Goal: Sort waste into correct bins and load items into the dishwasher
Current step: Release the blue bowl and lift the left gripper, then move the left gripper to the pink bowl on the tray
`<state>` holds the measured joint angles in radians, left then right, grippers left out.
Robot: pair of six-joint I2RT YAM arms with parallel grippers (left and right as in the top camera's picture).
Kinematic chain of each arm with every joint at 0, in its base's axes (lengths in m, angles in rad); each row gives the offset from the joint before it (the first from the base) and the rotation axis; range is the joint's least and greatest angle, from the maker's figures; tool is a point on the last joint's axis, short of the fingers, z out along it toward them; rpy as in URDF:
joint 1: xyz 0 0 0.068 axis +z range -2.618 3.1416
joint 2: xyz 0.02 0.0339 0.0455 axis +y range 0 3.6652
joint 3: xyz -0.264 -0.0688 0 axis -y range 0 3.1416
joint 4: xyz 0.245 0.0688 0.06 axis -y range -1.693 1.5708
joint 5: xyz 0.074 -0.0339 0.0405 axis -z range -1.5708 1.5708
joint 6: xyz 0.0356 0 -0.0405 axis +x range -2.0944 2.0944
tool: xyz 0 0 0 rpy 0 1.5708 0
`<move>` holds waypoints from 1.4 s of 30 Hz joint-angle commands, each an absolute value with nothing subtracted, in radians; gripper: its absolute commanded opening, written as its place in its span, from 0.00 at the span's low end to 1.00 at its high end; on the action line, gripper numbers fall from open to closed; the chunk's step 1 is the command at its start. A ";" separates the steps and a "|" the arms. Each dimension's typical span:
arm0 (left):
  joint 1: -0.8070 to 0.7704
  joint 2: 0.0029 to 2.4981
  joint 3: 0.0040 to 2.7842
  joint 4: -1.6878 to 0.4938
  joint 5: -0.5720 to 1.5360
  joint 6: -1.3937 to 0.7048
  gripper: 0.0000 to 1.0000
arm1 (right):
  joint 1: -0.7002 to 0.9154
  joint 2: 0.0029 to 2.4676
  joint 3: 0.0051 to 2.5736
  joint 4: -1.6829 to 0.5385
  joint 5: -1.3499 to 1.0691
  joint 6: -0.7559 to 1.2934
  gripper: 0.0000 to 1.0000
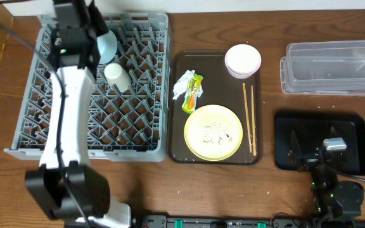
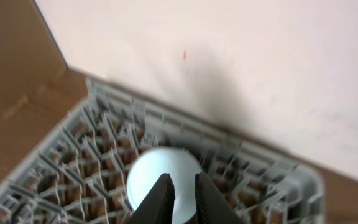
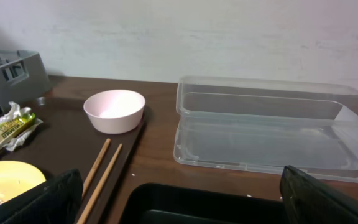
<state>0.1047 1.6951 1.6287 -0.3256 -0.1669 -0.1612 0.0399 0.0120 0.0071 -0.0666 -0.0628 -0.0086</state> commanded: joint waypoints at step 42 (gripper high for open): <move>0.211 2.035 1.627 -0.294 0.111 -0.309 0.27 | 0.050 0.007 0.006 -0.070 -0.060 -0.016 0.99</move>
<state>0.2077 1.9739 1.6218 -0.3161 0.1738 -0.3141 0.0399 0.0120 0.0071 -0.0666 -0.0628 -0.0086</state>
